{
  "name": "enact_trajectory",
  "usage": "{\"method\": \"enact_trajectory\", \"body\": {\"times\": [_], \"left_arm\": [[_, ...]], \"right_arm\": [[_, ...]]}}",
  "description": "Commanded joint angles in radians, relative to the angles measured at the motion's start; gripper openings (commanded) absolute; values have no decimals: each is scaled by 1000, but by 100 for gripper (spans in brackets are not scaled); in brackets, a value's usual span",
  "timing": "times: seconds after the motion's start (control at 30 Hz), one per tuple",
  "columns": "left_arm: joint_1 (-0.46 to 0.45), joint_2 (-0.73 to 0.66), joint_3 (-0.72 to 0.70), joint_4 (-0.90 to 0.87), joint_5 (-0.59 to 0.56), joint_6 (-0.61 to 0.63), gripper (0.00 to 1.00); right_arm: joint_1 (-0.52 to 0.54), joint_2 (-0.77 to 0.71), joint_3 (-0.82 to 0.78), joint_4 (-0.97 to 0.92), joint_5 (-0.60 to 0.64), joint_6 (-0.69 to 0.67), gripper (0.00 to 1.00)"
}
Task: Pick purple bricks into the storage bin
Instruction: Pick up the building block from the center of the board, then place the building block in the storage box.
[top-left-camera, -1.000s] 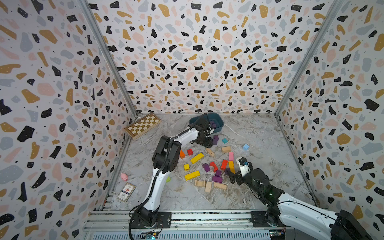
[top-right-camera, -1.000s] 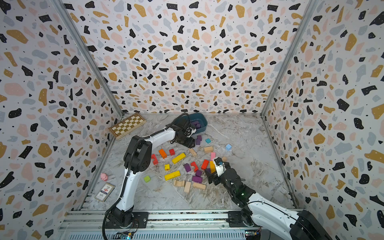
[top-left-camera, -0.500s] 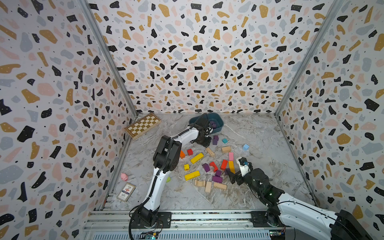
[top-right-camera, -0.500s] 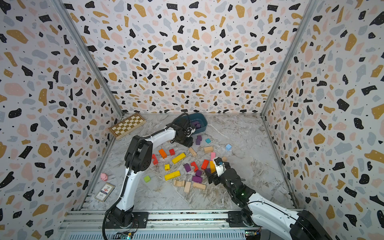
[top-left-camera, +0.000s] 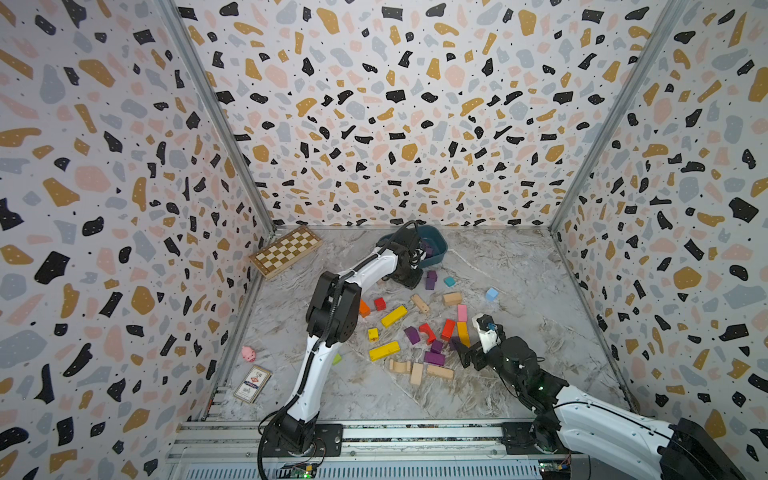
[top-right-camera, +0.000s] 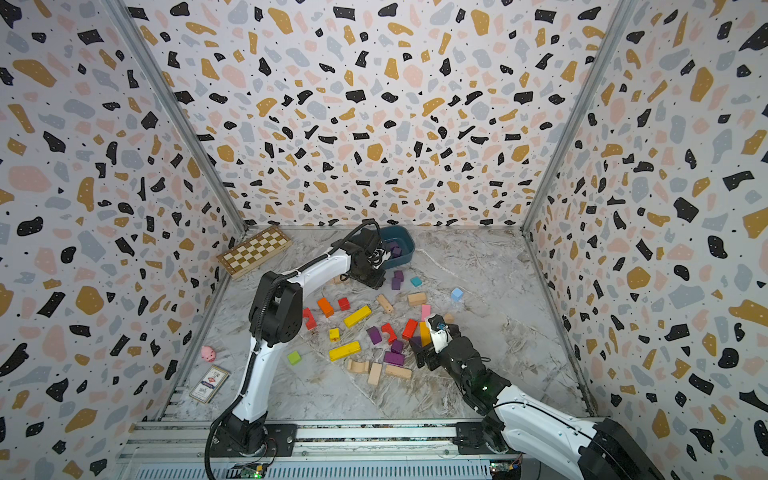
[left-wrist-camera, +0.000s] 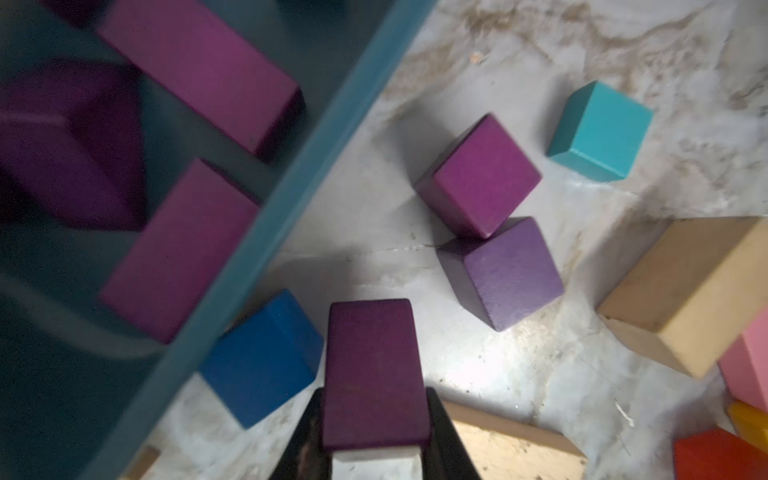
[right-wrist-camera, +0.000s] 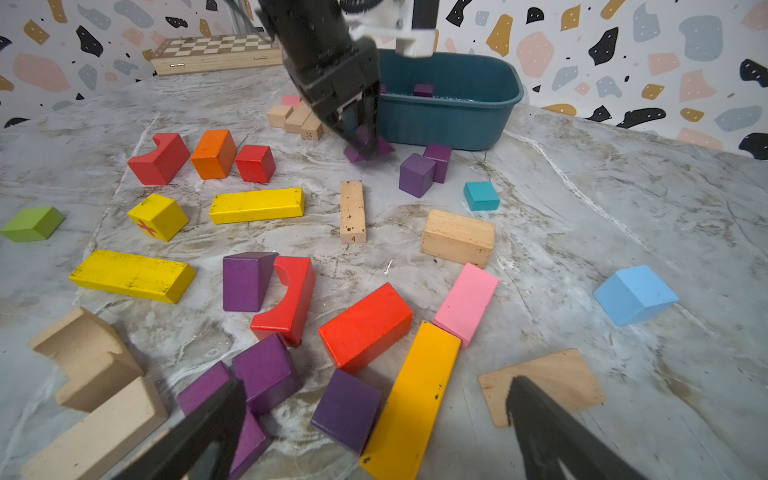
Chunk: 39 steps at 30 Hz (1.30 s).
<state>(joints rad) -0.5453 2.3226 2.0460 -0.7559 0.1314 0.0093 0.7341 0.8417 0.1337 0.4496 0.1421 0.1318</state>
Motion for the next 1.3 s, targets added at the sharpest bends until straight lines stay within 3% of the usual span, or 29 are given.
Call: {"method": "enact_trajectory", "body": {"times": [0.0,0.23,0.3,0.43,0.6,1.07,1.27], "left_arm": [[-1,-55,126,-47,-36,51,0],[35,160,548,-152,-31,89,0],[42,196,593,-114,-29,98,0],[53,220,544,55,-15,117,0],[59,296,622,59,12,131,0],[59,198,338,148,66,221,0],[59,193,324,133,61,247,2]], "right_arm": [[-11,13,23,15,-10,9,100],[-22,26,30,10,-13,15,100],[-25,16,26,8,-15,16,100],[-37,14,25,6,-19,23,100],[-50,54,41,2,-26,31,100],[-53,128,73,-1,-34,32,100],[-53,98,60,-4,-33,33,100]]}}
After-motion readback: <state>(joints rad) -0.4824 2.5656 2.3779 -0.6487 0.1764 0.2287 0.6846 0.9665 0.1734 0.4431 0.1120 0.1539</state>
